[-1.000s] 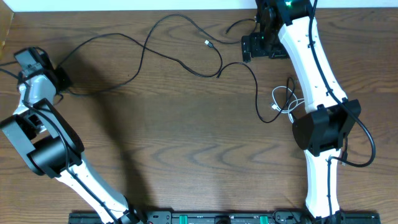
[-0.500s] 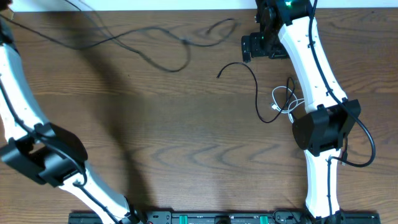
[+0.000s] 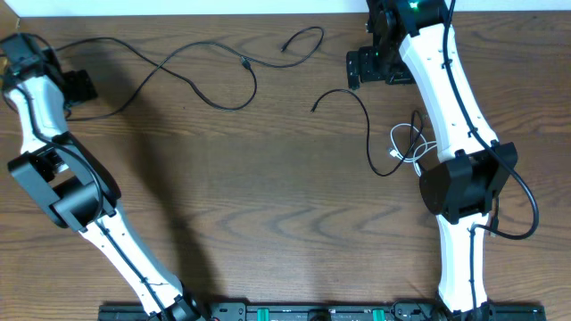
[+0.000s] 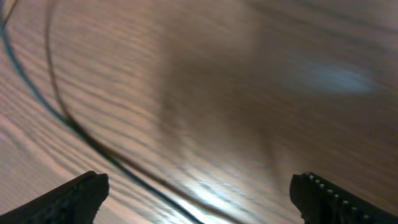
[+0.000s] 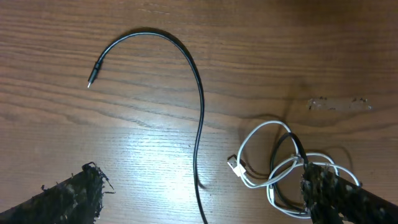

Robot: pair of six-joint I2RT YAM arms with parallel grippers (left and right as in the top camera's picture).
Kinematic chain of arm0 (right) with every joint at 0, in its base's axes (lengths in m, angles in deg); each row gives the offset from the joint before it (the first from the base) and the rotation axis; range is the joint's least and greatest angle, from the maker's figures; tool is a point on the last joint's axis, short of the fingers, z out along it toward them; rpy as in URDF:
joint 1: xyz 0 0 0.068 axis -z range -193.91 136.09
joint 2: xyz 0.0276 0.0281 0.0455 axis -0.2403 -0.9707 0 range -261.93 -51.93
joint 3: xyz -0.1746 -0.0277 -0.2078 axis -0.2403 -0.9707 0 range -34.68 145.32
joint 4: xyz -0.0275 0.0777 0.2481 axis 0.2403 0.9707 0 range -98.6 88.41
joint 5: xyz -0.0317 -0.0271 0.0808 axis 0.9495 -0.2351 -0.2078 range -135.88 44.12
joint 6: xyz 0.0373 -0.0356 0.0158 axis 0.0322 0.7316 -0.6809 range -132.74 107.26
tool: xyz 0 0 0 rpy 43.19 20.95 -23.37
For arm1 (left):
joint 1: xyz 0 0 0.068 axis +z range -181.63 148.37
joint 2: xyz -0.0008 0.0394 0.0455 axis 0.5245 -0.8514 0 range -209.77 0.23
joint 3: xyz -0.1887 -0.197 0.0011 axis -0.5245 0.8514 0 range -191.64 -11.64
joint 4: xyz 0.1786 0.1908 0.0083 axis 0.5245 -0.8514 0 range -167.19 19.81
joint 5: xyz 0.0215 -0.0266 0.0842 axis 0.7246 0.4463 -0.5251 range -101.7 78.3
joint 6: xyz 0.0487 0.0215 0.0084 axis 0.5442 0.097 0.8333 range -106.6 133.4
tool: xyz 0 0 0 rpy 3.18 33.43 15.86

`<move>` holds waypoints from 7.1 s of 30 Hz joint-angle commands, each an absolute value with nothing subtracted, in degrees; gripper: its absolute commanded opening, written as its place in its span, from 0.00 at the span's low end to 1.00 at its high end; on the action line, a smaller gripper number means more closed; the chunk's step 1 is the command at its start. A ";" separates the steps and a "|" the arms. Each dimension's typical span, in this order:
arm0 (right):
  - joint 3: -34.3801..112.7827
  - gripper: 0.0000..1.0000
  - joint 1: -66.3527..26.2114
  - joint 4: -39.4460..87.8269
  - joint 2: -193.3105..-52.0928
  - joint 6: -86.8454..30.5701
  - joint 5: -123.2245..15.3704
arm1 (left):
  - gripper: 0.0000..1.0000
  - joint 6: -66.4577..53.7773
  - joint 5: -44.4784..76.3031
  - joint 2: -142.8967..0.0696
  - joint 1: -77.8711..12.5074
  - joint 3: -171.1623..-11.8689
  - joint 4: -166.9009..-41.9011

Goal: Untangle cables

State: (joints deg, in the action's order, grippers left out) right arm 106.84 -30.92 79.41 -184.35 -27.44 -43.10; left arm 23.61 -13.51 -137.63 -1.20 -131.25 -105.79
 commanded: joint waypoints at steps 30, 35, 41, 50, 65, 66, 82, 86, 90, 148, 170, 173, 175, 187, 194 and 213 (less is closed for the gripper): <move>106.84 0.99 -31.14 79.48 -184.37 -28.14 -43.03 | 0.91 -28.60 1.79 -132.56 -29.37 -121.77 -125.59; 106.84 0.99 -31.16 79.48 -184.37 -28.14 -43.03 | 0.76 -33.15 0.81 -132.56 -29.57 -119.82 -121.11; 106.84 0.99 -31.14 79.48 -184.37 -28.14 -43.03 | 0.60 -39.25 0.85 -132.56 -29.74 -116.76 -117.15; 106.84 0.99 -31.14 79.48 -184.37 -28.14 -43.03 | 0.08 -39.20 1.03 -132.56 -30.38 -116.76 -109.48; 106.84 0.99 -31.16 79.48 -184.37 -28.14 -43.03 | 0.45 -41.91 13.14 -132.10 -24.63 -116.87 -82.34; 106.84 0.99 -31.16 79.48 -184.37 -28.14 -43.03 | 0.77 -40.23 11.21 -132.23 -24.56 -116.87 -84.04; 106.84 0.99 -31.14 79.48 -184.37 -28.14 -43.03 | 1.00 -14.70 5.77 -118.64 -23.86 -116.98 -108.19; 106.84 0.99 -31.16 79.48 -184.37 -28.14 -43.03 | 0.98 -11.99 5.75 -107.34 -25.06 -116.98 -118.86; 106.84 0.99 -31.14 79.48 -184.37 -28.14 -43.03 | 0.98 -11.60 5.53 -97.19 -25.61 -116.96 -132.04; 43.06 0.73 -23.95 50.95 -144.94 -44.84 -45.85 | 0.98 -4.45 -4.72 -54.68 -29.30 -104.48 -166.97; 42.82 0.01 -23.84 43.89 -144.81 -44.81 -46.11 | 0.98 -4.45 -4.74 -54.68 -29.30 -104.48 -166.97; 47.78 0.01 -23.84 46.12 -144.57 -43.72 -46.09 | 0.98 -4.45 -4.74 -54.68 -29.30 -104.48 -166.97; 53.94 0.01 -23.84 49.49 -144.50 -41.14 -46.05 | 0.98 -4.45 -4.72 -54.68 -29.30 -104.48 -166.97; 95.21 0.01 -23.84 62.34 -144.50 -34.76 -38.24 | 0.98 -4.45 -4.74 -54.68 -29.30 -104.48 -166.97; 101.81 0.01 -23.86 62.36 -144.48 -35.63 -29.17 | 0.98 -4.45 -4.74 -54.68 -29.30 -104.48 -166.97; 101.61 0.01 -23.97 69.49 -143.72 -46.15 -6.09 | 0.98 -4.45 -4.72 -54.68 -29.30 -104.48 -166.97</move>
